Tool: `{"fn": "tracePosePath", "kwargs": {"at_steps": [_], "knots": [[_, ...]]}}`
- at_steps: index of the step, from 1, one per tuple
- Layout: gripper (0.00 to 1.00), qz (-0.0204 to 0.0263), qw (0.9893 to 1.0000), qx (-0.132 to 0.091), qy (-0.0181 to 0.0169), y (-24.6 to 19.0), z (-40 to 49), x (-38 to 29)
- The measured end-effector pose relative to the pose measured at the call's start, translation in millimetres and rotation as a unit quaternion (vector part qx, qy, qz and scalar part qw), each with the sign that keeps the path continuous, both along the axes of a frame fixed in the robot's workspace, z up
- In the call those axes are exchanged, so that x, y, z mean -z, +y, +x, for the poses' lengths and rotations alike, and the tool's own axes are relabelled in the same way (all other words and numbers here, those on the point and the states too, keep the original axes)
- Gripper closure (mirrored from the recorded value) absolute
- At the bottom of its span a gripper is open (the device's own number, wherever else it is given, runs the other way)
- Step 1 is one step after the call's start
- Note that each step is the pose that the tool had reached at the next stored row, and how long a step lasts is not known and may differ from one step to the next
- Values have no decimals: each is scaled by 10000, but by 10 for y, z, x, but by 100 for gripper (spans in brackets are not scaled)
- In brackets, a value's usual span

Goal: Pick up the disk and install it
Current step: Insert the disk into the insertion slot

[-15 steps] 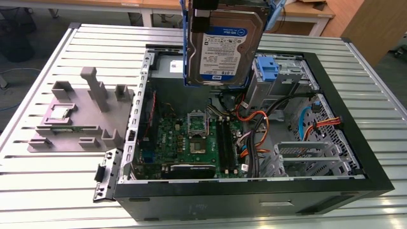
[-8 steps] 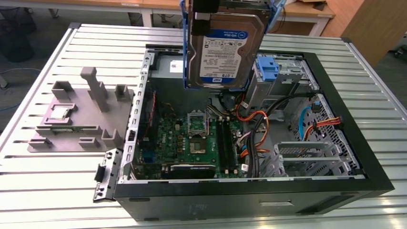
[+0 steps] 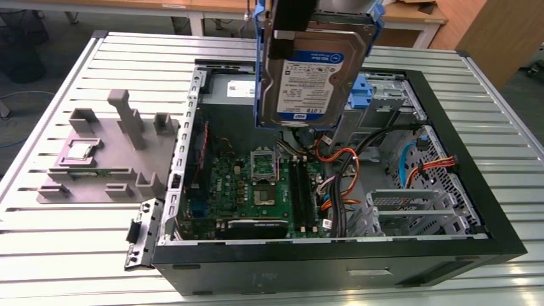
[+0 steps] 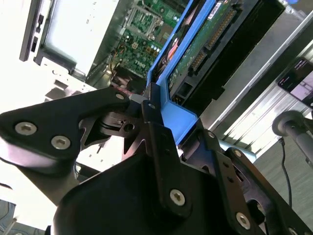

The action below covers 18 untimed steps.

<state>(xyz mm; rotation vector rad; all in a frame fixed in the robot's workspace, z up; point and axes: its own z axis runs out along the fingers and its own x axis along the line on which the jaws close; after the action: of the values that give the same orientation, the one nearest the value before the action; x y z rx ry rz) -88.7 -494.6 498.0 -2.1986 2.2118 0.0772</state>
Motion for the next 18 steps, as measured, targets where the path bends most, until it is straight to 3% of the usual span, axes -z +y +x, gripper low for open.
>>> {"fn": "tracePosePath", "kwargs": {"at_steps": [6, 18], "knots": [[63, 1, 10000, 0, 0, -5, 118, 27], [63, 0, 10000, 0, 1, -96, 140, 61]]}}
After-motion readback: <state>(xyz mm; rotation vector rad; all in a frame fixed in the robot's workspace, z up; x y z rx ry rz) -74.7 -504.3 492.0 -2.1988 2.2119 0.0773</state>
